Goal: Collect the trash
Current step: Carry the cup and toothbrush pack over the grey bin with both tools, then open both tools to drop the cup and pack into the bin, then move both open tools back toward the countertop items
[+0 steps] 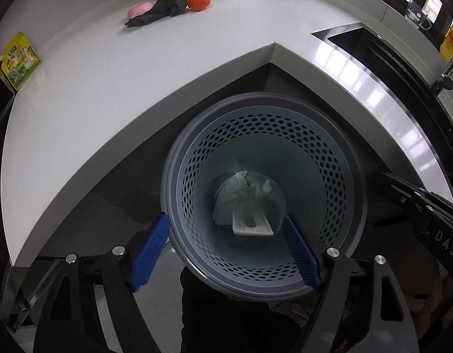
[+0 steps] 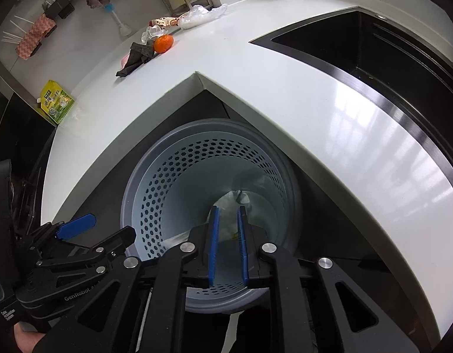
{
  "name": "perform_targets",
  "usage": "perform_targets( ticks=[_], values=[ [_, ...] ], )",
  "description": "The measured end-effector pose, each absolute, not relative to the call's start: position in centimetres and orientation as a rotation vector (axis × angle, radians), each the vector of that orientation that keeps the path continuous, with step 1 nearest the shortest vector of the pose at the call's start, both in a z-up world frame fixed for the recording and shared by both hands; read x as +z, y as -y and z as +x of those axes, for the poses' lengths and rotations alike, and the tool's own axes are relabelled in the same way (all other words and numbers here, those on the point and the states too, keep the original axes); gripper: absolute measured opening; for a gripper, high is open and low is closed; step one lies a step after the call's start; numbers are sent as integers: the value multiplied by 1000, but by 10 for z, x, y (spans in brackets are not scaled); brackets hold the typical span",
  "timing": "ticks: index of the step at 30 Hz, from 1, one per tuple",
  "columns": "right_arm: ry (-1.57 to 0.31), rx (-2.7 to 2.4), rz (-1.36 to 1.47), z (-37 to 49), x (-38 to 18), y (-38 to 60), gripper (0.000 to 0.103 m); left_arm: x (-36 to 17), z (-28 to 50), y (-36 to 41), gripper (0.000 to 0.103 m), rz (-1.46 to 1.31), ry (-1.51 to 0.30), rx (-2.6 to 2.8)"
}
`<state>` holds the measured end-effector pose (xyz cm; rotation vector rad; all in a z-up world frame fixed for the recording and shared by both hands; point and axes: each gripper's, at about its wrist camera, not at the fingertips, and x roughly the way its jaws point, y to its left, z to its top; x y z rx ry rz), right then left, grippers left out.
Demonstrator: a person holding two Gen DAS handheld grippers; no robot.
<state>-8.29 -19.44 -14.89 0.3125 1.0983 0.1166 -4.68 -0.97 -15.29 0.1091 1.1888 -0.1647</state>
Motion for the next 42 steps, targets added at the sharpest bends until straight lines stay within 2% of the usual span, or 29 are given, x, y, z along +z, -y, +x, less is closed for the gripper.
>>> perform_targets(
  ticks=[2,5,9,13,15,20,32,42],
  values=[
    [-1091,118,320,-85,-146,197,27,-150,-46,8,78,105,-1185,-153],
    [-1077,134,327,-87,-139,199,31,-140,-46,2,80,91,-1169,-139],
    [-1045,156,324,-89,-124,196,48,-118,-45,-7,86,83,-1122,-115],
    [-1006,181,301,-85,-106,191,54,-92,-44,-19,91,75,-1058,-84],
    [-975,189,291,-81,-95,188,61,-79,-41,-25,92,67,-1029,-68],
    [-896,196,264,-71,-69,182,67,-48,-33,-41,96,54,-939,-31],
    [-772,195,122,-21,-39,144,68,-11,18,-71,97,43,-766,4],
    [-789,125,110,56,-52,122,69,-25,102,-104,97,-13,-741,3]
  ],
)
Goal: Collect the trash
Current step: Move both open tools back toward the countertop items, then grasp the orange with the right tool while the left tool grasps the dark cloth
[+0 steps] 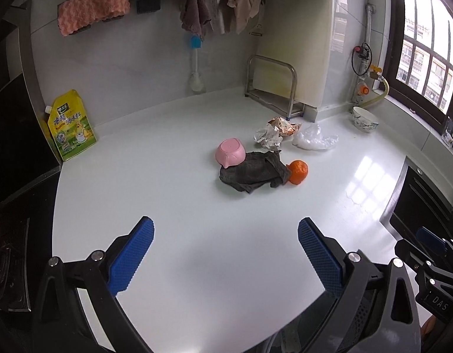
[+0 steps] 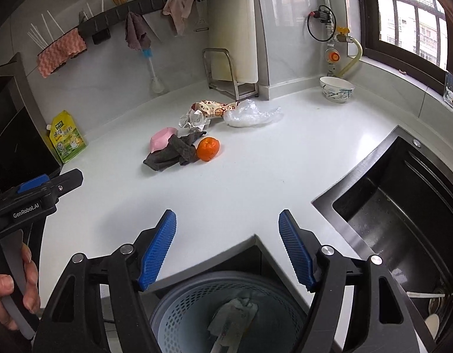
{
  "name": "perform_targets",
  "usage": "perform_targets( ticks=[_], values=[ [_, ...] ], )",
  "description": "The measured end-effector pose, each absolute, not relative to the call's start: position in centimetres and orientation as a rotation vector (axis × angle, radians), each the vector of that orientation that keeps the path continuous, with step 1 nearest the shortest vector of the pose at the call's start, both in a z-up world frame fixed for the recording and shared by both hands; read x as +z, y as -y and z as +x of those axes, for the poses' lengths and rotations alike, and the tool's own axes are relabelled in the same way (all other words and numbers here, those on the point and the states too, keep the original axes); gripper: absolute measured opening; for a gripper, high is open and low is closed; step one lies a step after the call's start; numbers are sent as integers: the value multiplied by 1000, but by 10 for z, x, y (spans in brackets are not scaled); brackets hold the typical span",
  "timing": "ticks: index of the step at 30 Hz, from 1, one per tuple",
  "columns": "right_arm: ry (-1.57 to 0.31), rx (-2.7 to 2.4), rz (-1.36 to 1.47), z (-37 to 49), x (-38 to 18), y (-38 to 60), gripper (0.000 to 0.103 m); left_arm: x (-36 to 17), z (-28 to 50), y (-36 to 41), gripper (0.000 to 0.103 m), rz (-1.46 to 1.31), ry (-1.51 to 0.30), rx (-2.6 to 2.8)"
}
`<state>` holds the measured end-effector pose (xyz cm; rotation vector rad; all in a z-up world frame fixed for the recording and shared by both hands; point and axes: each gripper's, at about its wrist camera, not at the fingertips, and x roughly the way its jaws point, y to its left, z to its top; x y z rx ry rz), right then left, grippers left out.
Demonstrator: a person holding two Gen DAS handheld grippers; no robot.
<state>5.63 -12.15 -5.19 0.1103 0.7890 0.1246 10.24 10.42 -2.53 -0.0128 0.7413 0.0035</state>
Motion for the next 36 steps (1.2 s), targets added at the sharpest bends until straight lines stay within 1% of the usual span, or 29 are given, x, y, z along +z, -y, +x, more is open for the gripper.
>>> perform_targets(
  ticks=[5,13,17,23,36],
  values=[
    [-809,92,142,105,-69,113,69,-34,145,-113,97,-3,-731,2],
    [-875,78,231,176,-103,100,69,-62,202,-127,97,-33,-775,-11],
    [-887,69,215,206,-111,89,69,-77,222,-129,97,-45,-812,-36],
    [-907,62,209,239,-122,78,69,-89,241,-129,97,-45,-838,-63],
    [-934,27,224,272,-138,73,69,-108,260,-128,97,-59,-884,-112]
  ],
)
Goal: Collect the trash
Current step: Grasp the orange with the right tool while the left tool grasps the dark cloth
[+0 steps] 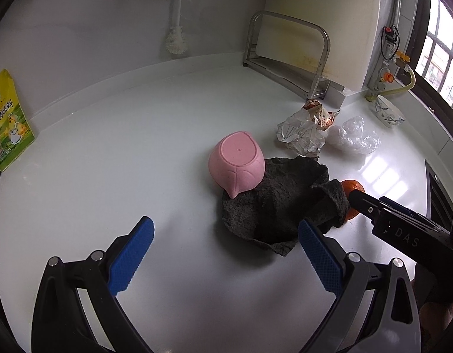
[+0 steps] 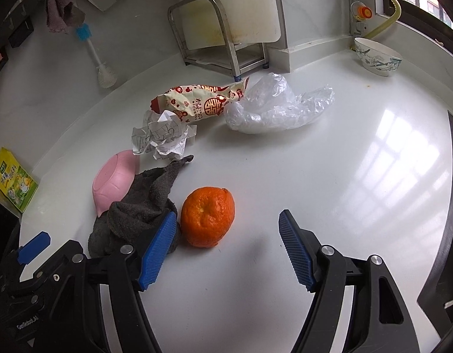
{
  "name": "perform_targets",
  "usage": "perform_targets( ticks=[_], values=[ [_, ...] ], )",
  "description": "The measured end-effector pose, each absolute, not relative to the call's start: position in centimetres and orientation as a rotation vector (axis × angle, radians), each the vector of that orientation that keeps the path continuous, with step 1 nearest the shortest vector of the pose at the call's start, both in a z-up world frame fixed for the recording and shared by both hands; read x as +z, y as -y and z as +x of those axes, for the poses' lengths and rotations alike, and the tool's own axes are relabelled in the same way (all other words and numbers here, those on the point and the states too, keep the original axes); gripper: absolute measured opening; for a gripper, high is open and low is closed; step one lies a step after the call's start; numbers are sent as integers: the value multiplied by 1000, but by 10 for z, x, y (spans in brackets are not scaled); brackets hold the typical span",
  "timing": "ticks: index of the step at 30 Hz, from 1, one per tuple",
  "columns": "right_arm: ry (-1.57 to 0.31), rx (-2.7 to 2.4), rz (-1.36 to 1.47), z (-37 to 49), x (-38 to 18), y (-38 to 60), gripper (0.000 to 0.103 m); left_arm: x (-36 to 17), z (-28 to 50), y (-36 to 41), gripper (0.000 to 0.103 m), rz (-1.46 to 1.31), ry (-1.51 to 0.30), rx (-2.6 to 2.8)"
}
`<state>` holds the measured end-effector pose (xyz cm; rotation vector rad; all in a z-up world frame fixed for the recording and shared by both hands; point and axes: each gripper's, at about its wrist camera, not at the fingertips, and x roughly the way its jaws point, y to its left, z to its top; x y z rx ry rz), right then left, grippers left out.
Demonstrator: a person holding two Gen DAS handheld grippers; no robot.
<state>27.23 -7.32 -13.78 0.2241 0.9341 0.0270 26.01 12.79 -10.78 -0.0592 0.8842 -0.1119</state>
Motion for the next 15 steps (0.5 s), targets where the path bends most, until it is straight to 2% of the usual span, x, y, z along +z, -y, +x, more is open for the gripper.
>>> perform_targets(
  ticks=[5,7,9,15],
  values=[
    [-955,37,210,282,-142,70,69,-110,263,-124,97,-59,-889,-123],
    [-957,47,215,284,-144,70,59,-111,264,-123,97,-60,-896,-126],
    [-966,75,226,286,-145,69,39,-111,265,-121,97,-64,-899,-130],
    [-933,91,248,281,-138,73,31,-110,268,-114,97,-75,-901,-146]
  ],
)
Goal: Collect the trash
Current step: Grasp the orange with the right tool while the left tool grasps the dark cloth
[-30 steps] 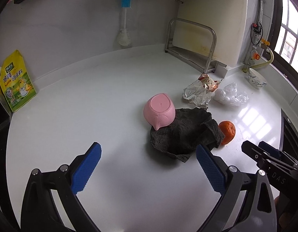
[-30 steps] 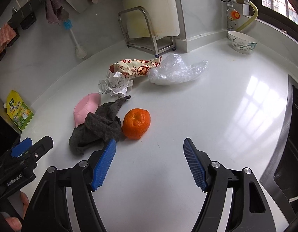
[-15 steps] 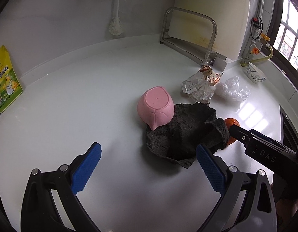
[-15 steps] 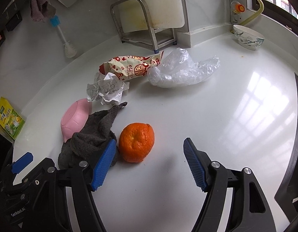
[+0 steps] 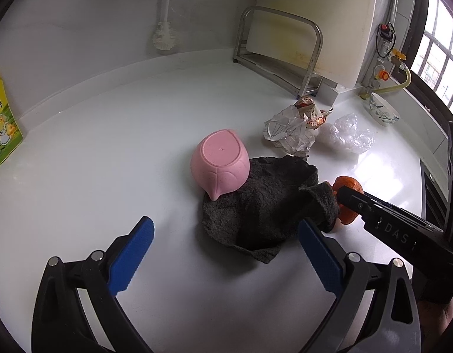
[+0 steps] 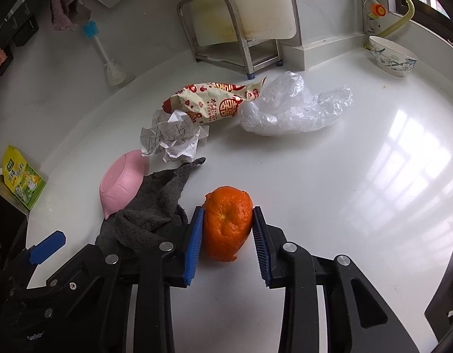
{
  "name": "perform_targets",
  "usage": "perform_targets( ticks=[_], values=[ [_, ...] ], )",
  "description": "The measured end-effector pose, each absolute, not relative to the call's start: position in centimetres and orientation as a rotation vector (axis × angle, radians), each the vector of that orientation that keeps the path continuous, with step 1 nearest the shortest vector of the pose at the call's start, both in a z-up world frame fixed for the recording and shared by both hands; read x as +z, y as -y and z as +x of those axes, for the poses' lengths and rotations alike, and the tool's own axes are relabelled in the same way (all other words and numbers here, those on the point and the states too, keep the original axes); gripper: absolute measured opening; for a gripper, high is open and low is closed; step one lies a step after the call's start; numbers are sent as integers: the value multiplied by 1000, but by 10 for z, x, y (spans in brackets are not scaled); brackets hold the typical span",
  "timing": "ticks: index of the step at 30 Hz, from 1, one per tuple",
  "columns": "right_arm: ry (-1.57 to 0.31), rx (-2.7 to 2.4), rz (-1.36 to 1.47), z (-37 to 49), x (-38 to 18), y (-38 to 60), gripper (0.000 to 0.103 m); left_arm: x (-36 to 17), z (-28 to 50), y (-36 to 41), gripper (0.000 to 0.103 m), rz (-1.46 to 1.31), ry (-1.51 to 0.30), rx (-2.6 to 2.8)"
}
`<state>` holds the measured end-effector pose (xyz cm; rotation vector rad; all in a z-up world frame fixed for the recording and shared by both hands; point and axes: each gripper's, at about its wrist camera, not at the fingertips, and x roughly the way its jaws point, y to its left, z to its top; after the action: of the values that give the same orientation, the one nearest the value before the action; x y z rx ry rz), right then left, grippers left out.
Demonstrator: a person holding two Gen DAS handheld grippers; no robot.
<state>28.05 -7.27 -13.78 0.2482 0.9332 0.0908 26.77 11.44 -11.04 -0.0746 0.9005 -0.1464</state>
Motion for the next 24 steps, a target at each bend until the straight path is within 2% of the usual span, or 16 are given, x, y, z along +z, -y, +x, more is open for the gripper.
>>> perform_targets(
  ticks=[20,23,24],
  values=[
    [-903,-19,331,237,-127,129,30,-127,290,-73,97,-102,-921,-162],
    [-904,-21,339,233,-127,132,30,-132,293,-72,93,-106,-923,-161],
    [-904,-22,342,232,-127,133,30,-133,294,-72,87,-106,-924,-168]
  ],
)
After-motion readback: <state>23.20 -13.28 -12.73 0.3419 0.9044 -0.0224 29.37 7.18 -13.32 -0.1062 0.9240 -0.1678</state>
